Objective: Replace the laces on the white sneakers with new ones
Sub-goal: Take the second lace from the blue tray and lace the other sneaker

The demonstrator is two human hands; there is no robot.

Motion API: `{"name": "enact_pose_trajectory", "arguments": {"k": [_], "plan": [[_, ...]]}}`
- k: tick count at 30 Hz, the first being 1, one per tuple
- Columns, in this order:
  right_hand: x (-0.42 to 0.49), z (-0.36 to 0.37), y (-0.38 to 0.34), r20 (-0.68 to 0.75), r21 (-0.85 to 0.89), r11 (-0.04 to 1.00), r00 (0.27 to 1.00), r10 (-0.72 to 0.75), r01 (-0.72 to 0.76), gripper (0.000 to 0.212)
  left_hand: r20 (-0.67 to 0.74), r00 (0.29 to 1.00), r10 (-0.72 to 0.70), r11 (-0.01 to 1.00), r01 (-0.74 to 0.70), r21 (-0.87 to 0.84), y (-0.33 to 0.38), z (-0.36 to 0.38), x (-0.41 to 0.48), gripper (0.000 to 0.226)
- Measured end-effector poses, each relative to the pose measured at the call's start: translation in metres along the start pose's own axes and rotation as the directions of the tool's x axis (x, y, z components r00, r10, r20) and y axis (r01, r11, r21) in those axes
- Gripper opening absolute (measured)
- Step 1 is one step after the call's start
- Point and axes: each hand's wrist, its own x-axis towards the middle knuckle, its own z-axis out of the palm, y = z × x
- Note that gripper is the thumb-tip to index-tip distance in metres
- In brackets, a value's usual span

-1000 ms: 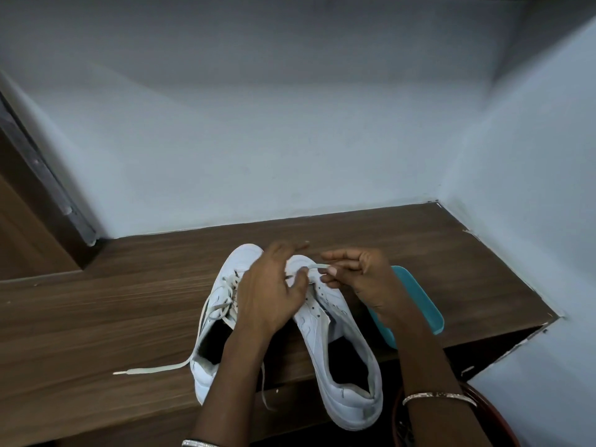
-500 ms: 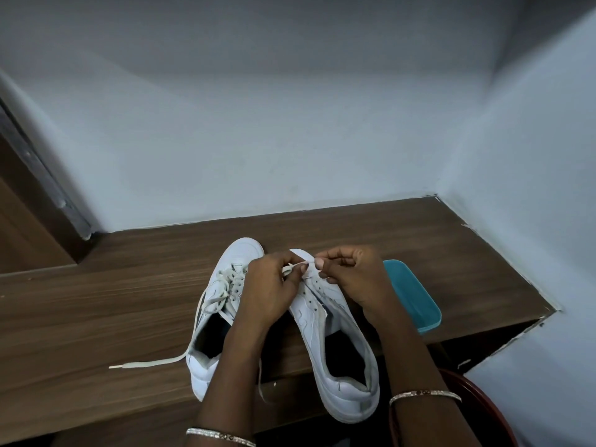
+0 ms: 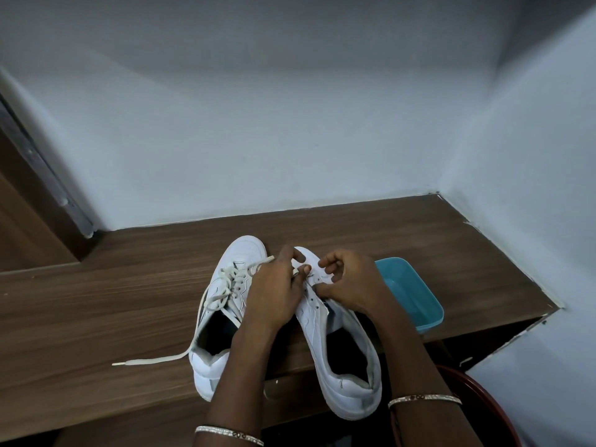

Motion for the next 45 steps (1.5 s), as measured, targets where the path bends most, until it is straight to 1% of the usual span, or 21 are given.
{"name": "enact_pose_trajectory", "arguments": {"k": [3, 5, 8, 9, 11, 14, 17, 22, 26, 30, 36, 39, 42, 43, 45], "plan": [[-0.001, -0.002, 0.0, 0.015, -0.075, 0.997, 1.0, 0.003, -0.001, 0.039, 0.002, 1.0, -0.019, 0.997, 0.019, -0.072, -0.001, 0.001, -0.001, 0.01], [-0.002, -0.002, -0.001, 0.003, -0.105, 0.994, 1.0, -0.007, 0.007, 0.029, 0.005, 1.0, -0.019, 0.997, 0.019, -0.081, -0.001, 0.0, -0.002, 0.011], [-0.003, -0.001, -0.003, -0.067, -0.121, 0.992, 0.996, -0.053, 0.045, 0.011, 0.019, 1.0, -0.022, 0.994, 0.024, -0.111, -0.002, 0.0, -0.001, 0.01], [-0.002, -0.001, -0.003, -0.079, -0.122, 0.991, 0.995, -0.068, 0.058, 0.009, 0.028, 0.999, -0.022, 0.993, 0.025, -0.114, -0.003, 0.001, -0.002, 0.011], [0.001, -0.001, 0.001, -0.083, -0.076, 0.996, 0.995, -0.061, 0.054, 0.01, 0.029, 0.999, -0.02, 0.994, 0.023, -0.104, -0.005, 0.002, -0.002, 0.013], [0.004, -0.003, 0.01, -0.084, 0.079, 0.997, 0.996, -0.001, 0.007, 0.008, -0.005, 0.999, -0.034, 0.992, 0.033, -0.118, -0.007, 0.003, -0.001, 0.015], [0.002, -0.004, 0.015, -0.064, 0.234, 0.972, 0.997, 0.05, -0.034, 0.012, -0.074, 0.995, -0.063, 0.984, 0.05, -0.171, -0.005, 0.007, -0.001, 0.018], [0.0, -0.006, 0.018, 0.0, 0.384, 0.92, 0.996, 0.091, -0.084, 0.018, -0.096, 0.988, -0.123, 0.981, 0.106, -0.162, 0.003, 0.021, -0.004, 0.017], [0.0, -0.007, 0.021, 0.031, 0.426, 0.899, 0.994, 0.101, -0.105, 0.02, -0.09, 0.987, -0.136, 0.985, 0.125, -0.119, 0.005, 0.022, -0.002, 0.015], [0.001, -0.007, 0.023, 0.054, 0.462, 0.879, 0.993, 0.107, -0.12, 0.018, -0.105, 0.983, -0.152, 0.98, 0.136, -0.142, 0.006, 0.02, -0.002, 0.018], [0.003, -0.005, 0.023, 0.07, 0.446, 0.883, 0.989, 0.128, -0.146, 0.015, -0.148, 0.969, -0.198, 0.975, 0.179, -0.13, 0.008, 0.023, -0.002, 0.013], [0.003, -0.005, 0.024, 0.091, 0.442, 0.885, 0.989, 0.12, -0.148, 0.014, -0.137, 0.966, -0.217, 0.975, 0.209, -0.068, 0.011, 0.022, -0.001, 0.011], [0.003, -0.004, 0.024, 0.095, 0.44, 0.887, 0.989, 0.111, -0.141, 0.013, -0.131, 0.973, -0.192, 0.98, 0.197, 0.021, 0.011, 0.026, -0.003, 0.013], [0.003, -0.004, 0.024, 0.095, 0.442, 0.886, 0.99, 0.107, -0.139, 0.012, -0.134, 0.971, -0.195, 0.98, 0.199, 0.011, 0.01, 0.028, -0.004, 0.013], [0.003, -0.005, 0.023, 0.107, 0.453, 0.878, 0.987, 0.117, -0.153, 0.012, -0.14, 0.965, -0.224, 0.974, 0.215, -0.074, 0.009, 0.03, -0.005, 0.012]]}}
